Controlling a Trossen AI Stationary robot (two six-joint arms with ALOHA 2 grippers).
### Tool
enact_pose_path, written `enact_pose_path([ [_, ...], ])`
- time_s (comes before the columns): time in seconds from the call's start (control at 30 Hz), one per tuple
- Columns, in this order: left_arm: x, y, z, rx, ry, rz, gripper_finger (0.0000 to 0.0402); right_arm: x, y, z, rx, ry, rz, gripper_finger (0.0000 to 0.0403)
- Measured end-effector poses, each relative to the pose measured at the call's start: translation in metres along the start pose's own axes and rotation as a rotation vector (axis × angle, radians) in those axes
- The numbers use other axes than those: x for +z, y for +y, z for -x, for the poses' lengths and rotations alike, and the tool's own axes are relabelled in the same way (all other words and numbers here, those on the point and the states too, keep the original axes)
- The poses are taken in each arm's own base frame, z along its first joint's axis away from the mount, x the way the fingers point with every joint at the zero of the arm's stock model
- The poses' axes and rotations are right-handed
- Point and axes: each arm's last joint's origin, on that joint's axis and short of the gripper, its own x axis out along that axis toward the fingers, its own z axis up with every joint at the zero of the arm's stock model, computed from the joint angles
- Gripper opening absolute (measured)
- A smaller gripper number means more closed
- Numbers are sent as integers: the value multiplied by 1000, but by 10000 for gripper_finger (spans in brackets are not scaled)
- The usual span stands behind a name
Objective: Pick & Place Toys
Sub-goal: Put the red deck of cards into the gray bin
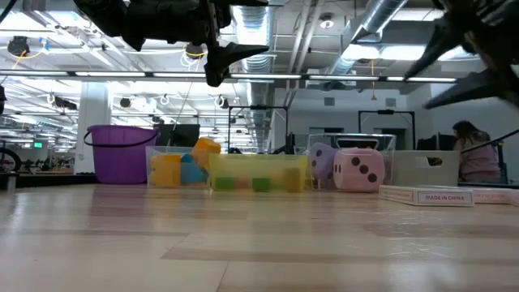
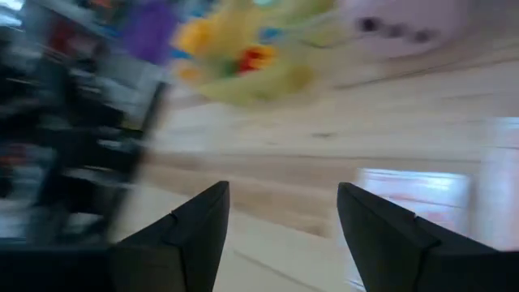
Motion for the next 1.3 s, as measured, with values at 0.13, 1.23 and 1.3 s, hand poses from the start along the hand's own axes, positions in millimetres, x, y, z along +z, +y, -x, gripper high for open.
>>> enact_pose_path([
  [0.13, 0, 0, 0, 3, -2, 0, 278, -17, -7, -13, 213, -25, -39, 223],
  [1.23, 0, 0, 0, 6, -5, 4, 278, -89, 34, -69, -450, 116, 168, 307],
  [1.3, 0, 0, 0, 6, -5, 4, 278, -88, 36, -68, -445, 119, 161, 336],
])
